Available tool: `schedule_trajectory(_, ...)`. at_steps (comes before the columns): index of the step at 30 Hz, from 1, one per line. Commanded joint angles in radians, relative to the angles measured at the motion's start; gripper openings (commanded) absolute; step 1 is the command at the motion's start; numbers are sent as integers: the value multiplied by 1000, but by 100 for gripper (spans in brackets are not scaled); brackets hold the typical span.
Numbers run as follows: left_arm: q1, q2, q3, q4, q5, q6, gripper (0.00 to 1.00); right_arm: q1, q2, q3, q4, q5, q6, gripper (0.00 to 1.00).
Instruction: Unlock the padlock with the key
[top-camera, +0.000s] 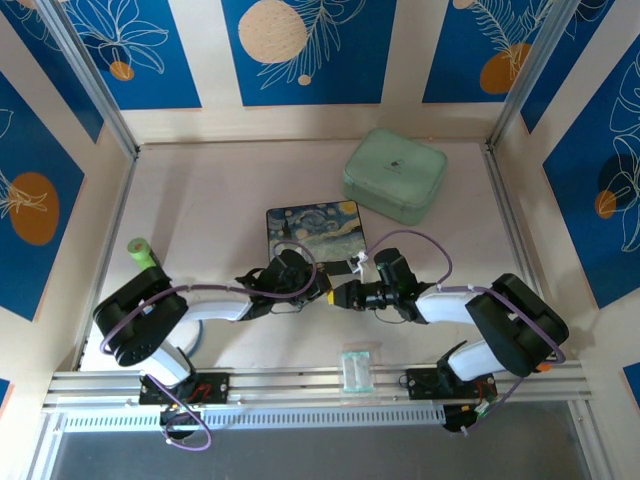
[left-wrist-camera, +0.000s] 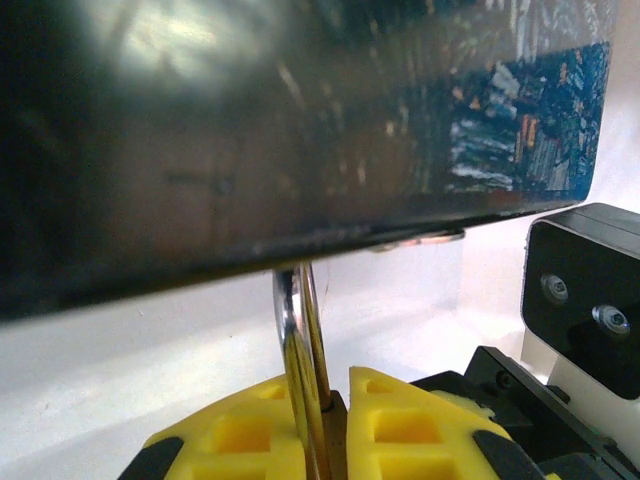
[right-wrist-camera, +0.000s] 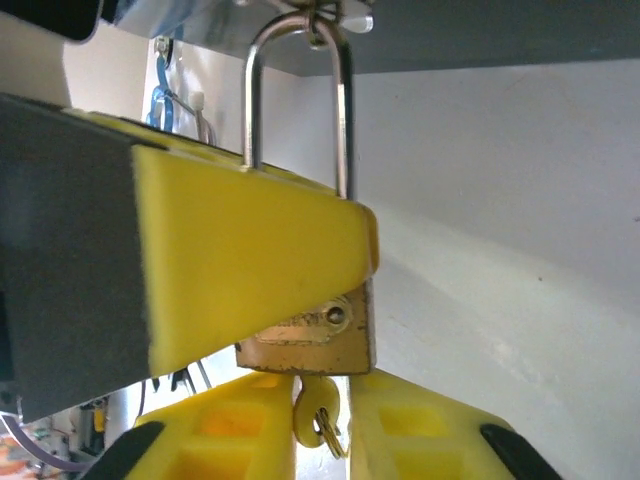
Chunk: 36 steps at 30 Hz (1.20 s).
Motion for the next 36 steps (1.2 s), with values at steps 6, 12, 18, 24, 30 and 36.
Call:
schedule_trajectory(6, -7, -23, -25, 0, 94, -65, 0, -26, -9, -33, -39, 58, 35, 35)
schedule_trajectory(12, -7, -23, -29, -1, 91, -65, 0, -44, -44, -49, -53, 70, 51, 39)
schedule_trajectory(18, -7, -24, -29, -3, 88, -63, 0, -54, -108, -64, -95, 100, 50, 40)
schedule_trajectory(24, -7, -19, -23, -24, 81, -47, 0, -51, -186, -57, -154, 113, 38, 41)
schedule_trajectory(30, -7, -18, 5, -153, 59, 56, 0, 3, -371, 21, -380, 274, -20, 44)
schedule_trajectory(36, -7, -14, 74, -391, 14, 224, 0, 31, -432, 216, -679, 513, -80, 48)
